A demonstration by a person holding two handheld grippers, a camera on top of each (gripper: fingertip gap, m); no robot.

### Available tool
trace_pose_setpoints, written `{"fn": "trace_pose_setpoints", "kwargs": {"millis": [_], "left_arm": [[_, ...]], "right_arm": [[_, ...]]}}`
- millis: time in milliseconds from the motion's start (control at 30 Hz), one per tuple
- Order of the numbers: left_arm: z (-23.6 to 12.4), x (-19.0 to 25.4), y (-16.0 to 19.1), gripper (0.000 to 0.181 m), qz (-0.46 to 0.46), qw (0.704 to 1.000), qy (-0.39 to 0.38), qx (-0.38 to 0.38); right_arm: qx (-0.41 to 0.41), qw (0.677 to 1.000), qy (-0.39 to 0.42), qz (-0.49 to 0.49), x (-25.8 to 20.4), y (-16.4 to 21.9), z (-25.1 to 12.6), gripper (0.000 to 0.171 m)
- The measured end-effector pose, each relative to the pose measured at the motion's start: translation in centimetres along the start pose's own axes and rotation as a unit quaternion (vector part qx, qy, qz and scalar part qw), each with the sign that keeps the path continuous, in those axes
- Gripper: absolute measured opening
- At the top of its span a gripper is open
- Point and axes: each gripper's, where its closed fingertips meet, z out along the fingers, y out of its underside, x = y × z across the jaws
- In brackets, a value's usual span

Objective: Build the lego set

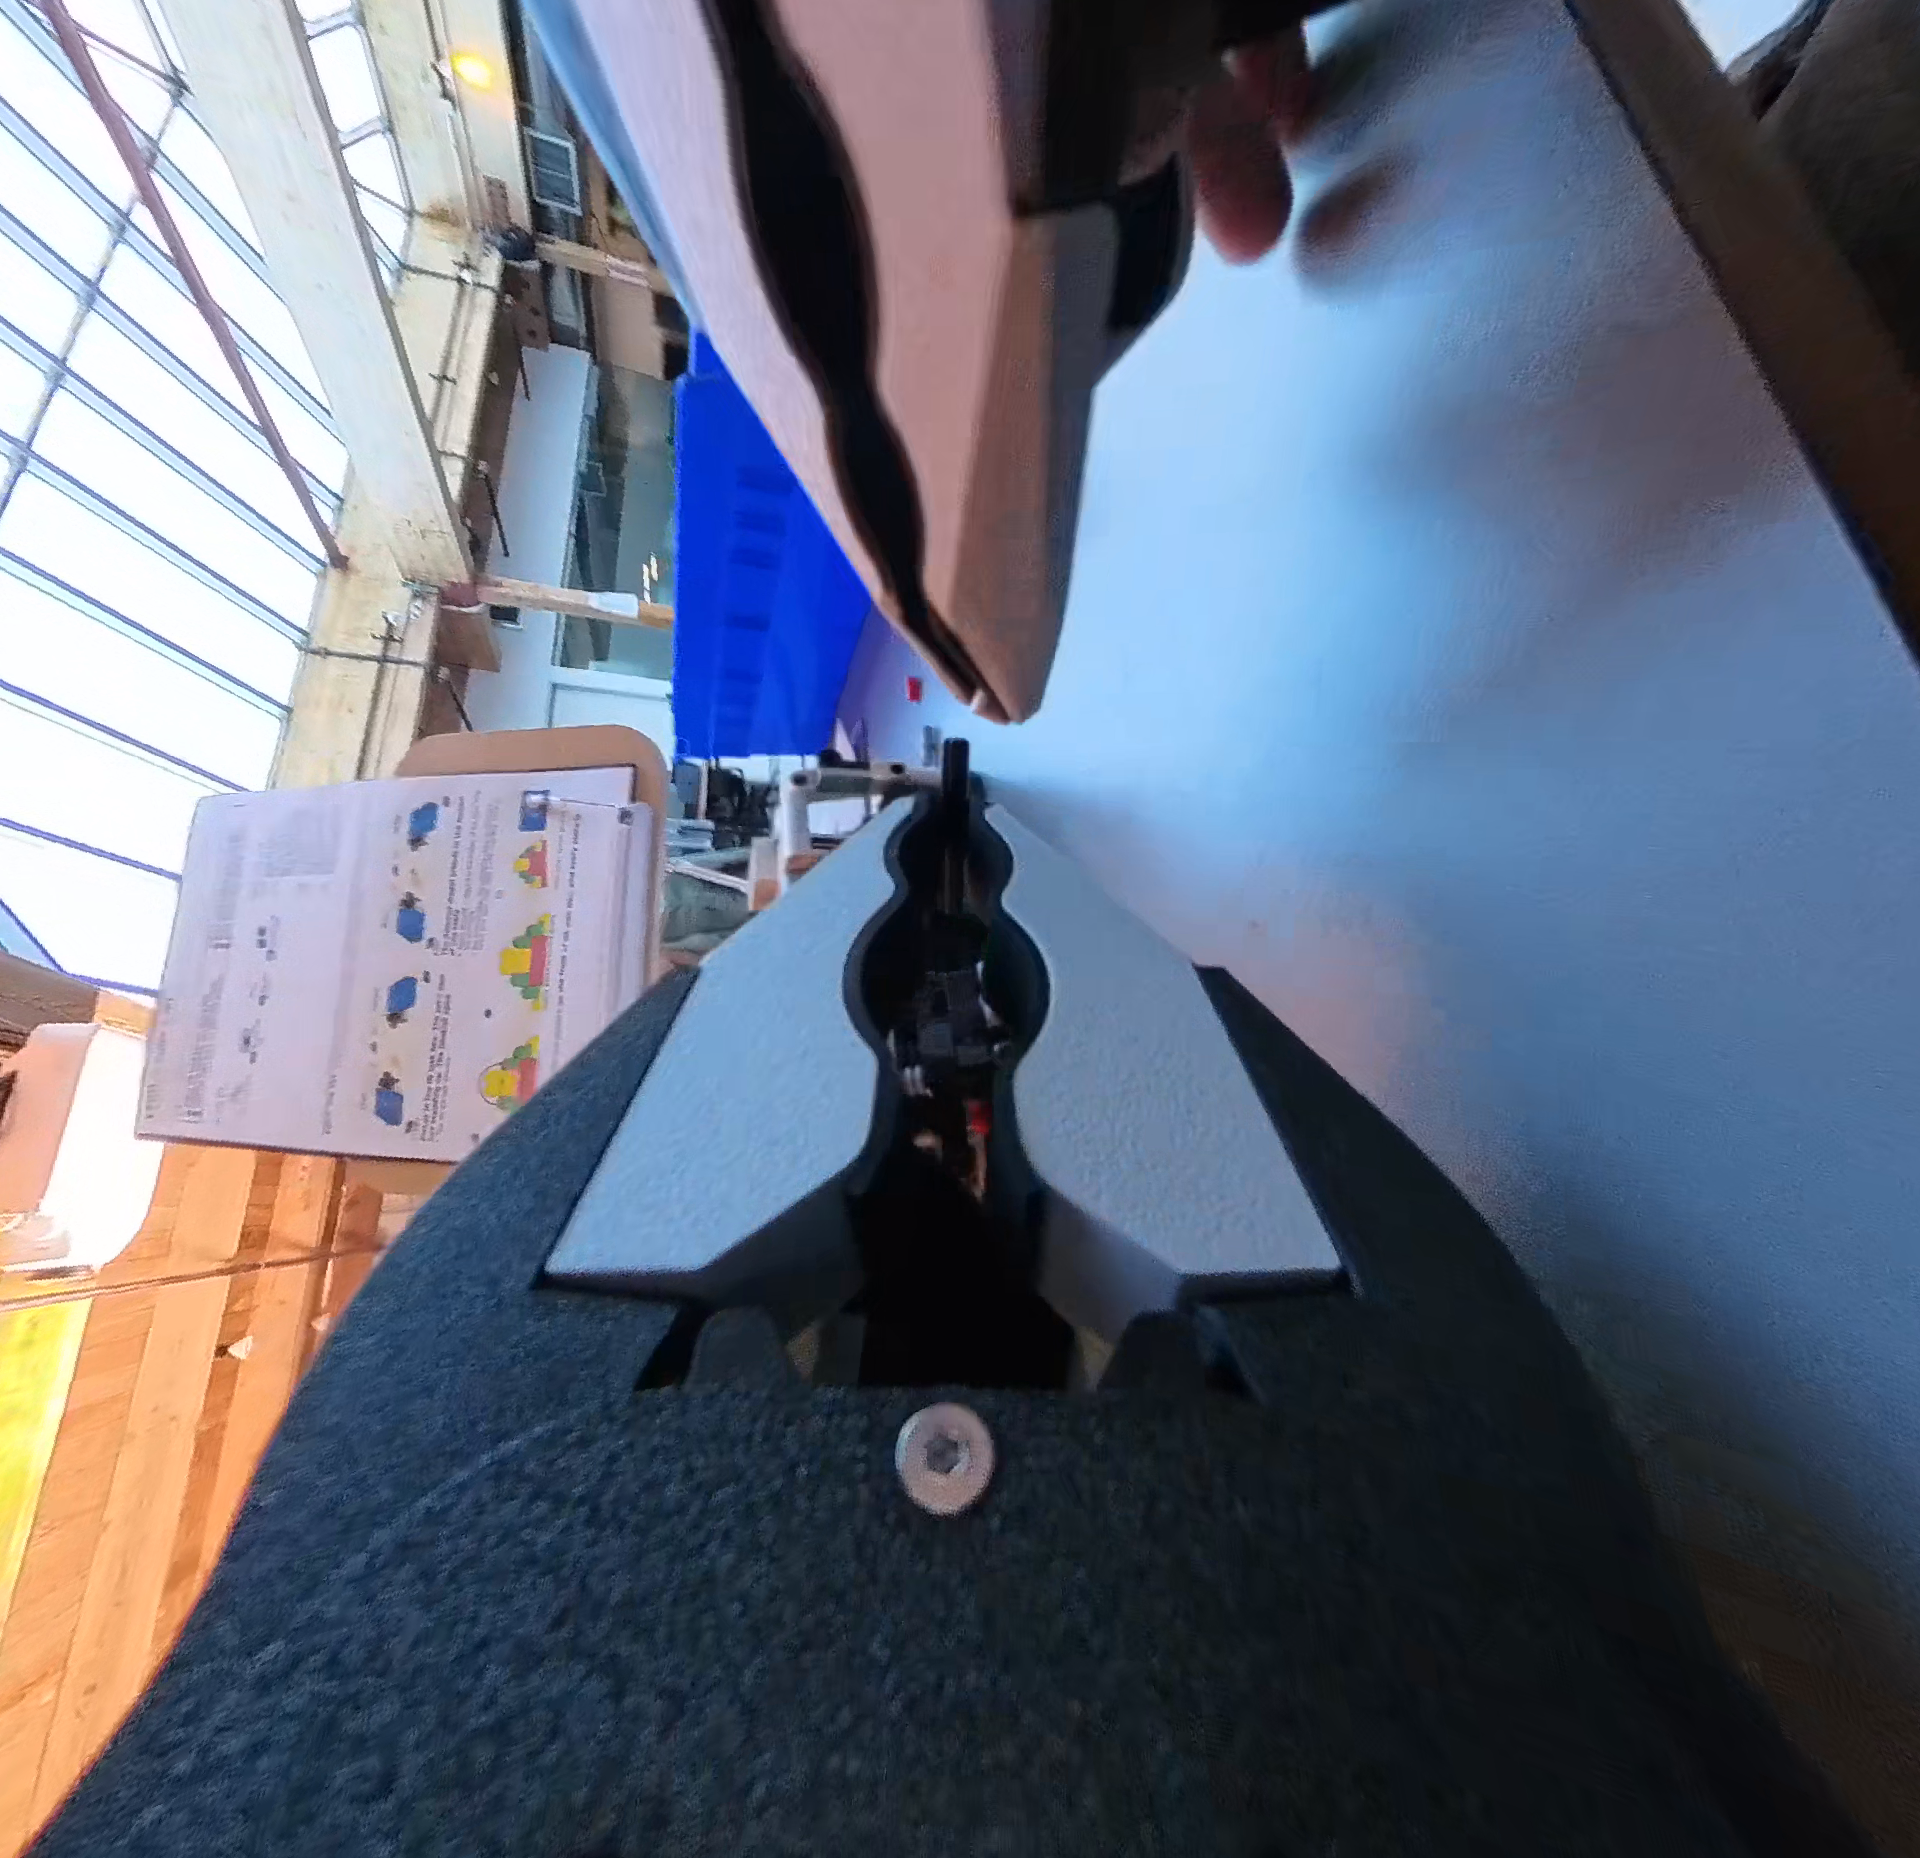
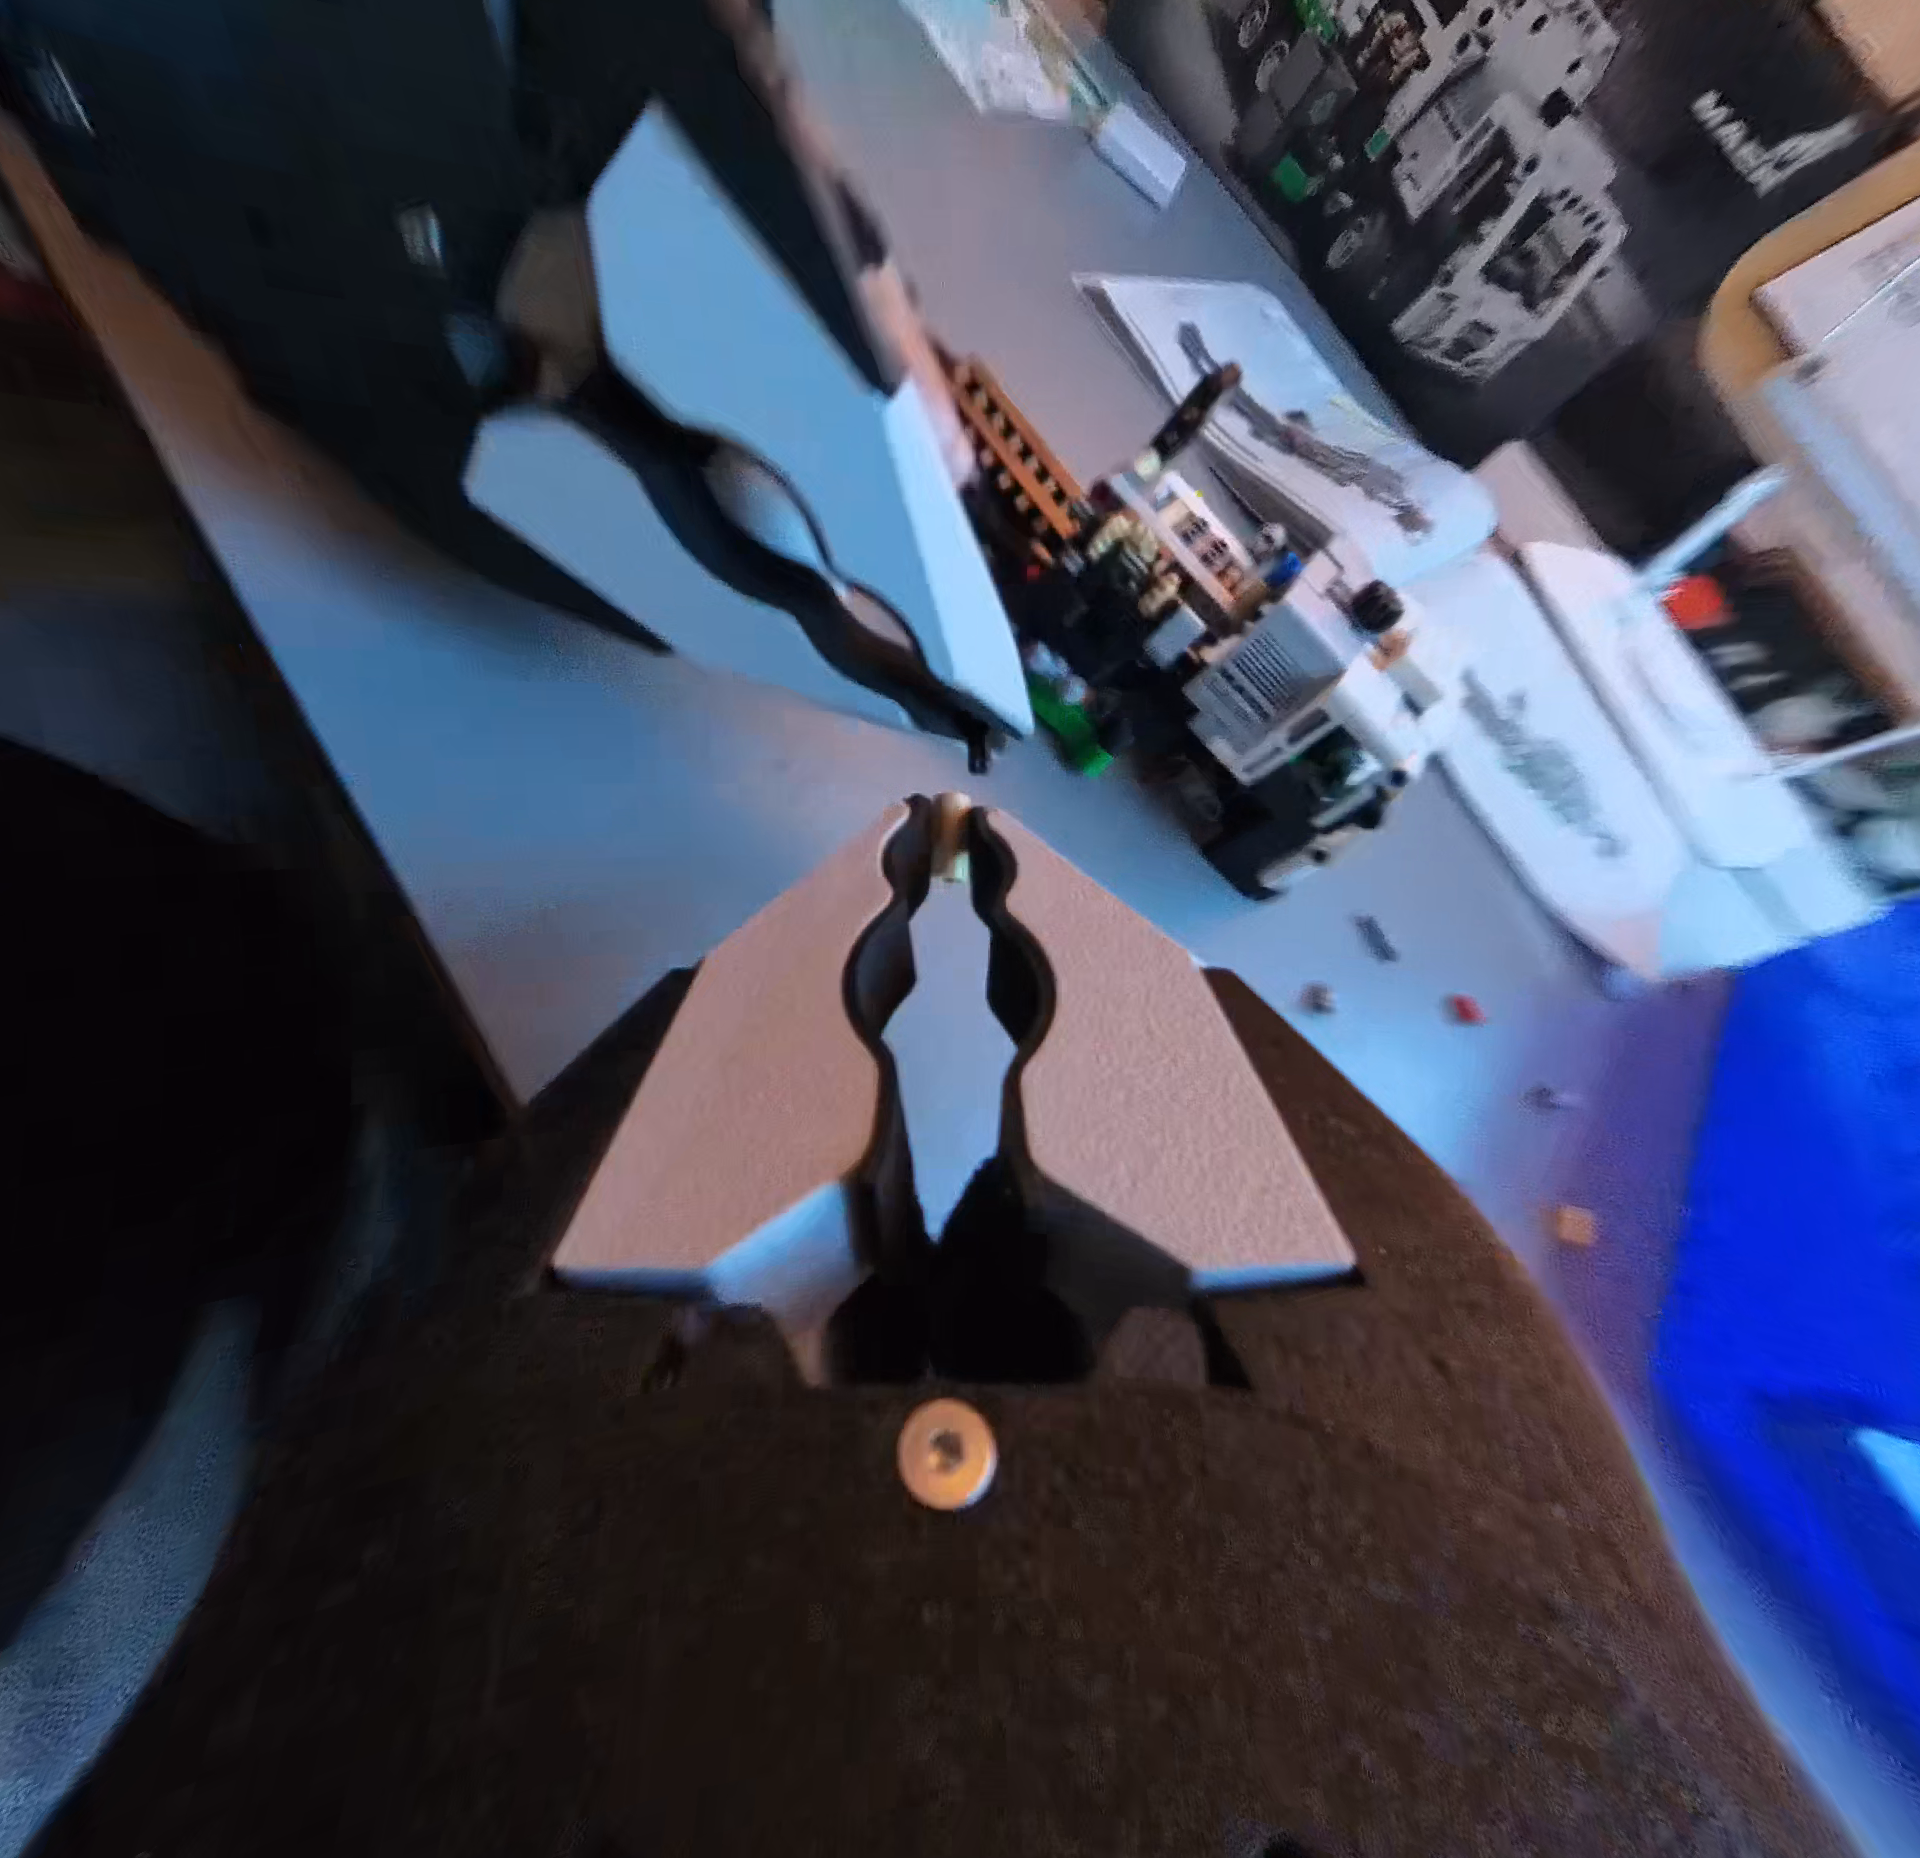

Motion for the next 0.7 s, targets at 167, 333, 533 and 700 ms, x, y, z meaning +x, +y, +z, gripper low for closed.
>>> {"fn": "trace_pose_setpoints", "kwargs": {"millis": [167, 333, 533, 700], "left_arm": [[-1.8, -2.9, -1.5, 0.001, 0.028, 0.993, -0.087, 0.069], [-3.7, -4.7, -2.7, 0.001, 0.072, 0.974, -0.164, 0.136], [-3.8, -5.8, -2.0, 0.001, 0.07, 0.972, -0.185, 0.128], [-3.7, -4.9, -2.7, 0.001, 0.101, 0.969, -0.179, 0.138]], "right_arm": [[0.08, 0.92, -0.238, 0.3, -1.6, -3.2, -2.3, 0.006], [0.145, 0.767, -0.384, 0.493, -0.7, -6.0, -4.0, 0.005], [0.162, 0.688, -0.44, 0.555, -0.5, -6.2, -3.6, 0.005], [0.169, 0.66, -0.446, 0.58, 0.1, -6.2, -3.5, 0.006]]}}
